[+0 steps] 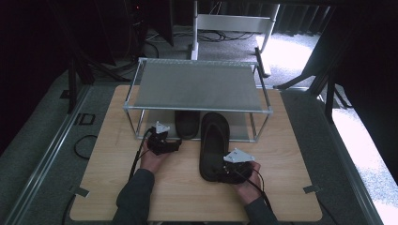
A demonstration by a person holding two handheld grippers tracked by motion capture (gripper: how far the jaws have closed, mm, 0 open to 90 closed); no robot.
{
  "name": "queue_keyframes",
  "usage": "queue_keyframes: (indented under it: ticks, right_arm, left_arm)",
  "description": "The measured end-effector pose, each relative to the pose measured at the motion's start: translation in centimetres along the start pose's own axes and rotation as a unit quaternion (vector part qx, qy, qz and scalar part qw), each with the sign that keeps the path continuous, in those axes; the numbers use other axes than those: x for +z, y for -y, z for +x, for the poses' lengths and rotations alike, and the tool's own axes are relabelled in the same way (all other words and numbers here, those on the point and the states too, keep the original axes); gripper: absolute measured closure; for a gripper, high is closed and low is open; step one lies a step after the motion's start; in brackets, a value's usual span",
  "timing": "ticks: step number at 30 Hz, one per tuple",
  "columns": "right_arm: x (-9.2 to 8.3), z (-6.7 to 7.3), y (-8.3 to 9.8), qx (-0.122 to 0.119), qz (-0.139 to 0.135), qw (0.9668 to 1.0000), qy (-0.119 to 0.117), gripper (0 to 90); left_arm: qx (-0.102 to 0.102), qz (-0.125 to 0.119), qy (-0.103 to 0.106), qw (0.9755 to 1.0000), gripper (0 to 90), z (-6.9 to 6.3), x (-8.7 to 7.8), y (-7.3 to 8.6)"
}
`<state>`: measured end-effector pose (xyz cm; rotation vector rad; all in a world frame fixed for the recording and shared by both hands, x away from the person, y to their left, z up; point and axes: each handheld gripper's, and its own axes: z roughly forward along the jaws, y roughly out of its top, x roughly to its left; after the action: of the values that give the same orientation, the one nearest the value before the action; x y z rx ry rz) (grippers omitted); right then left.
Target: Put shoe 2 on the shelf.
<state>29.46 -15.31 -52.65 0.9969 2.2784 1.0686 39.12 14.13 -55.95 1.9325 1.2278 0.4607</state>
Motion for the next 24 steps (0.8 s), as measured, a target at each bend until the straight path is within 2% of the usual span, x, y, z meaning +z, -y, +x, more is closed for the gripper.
queue_keyframes:
  ticks: [3, 9, 13, 16, 20, 24]
  right_arm:
    - [-0.3, 0.9, 0.7, 0.004, 0.008, 0.9999, -0.006, 18.0]
    - [-0.4, 2.0, 1.8, 0.006, 0.019, 0.9998, -0.001, 14.6]
    - [0.0, 2.6, 2.5, -0.002, 0.034, 0.9994, -0.005, 13.9]
    - [0.1, 2.8, 2.5, 0.002, 0.033, 0.9994, -0.006, 13.8]
    - [0.5, 3.0, 2.8, -0.007, 0.048, 0.9988, -0.006, 12.2]
    - [0.6, 2.9, 2.9, -0.007, 0.046, 0.9989, -0.007, 11.5]
  left_arm:
    - [-0.001, -0.001, 0.001, 1.0000, 27.5, 0.0, 0.0, 0.0]
    - [-0.001, -0.001, 0.001, 1.0000, 27.5, 0.0, 0.0, 0.0]
    - [-0.002, -0.002, 0.001, 1.0000, 27.5, 0.0, 0.0, 0.0]
    - [-0.002, -0.002, 0.001, 1.0000, 27.5, 0.0, 0.0, 0.0]
    - [-0.002, -0.001, 0.000, 1.0000, 27.5, 0.0, 0.0, 0.0]
    - [-0.001, -0.001, -0.001, 1.0000, 27.6, 0.0, 0.0, 0.0]
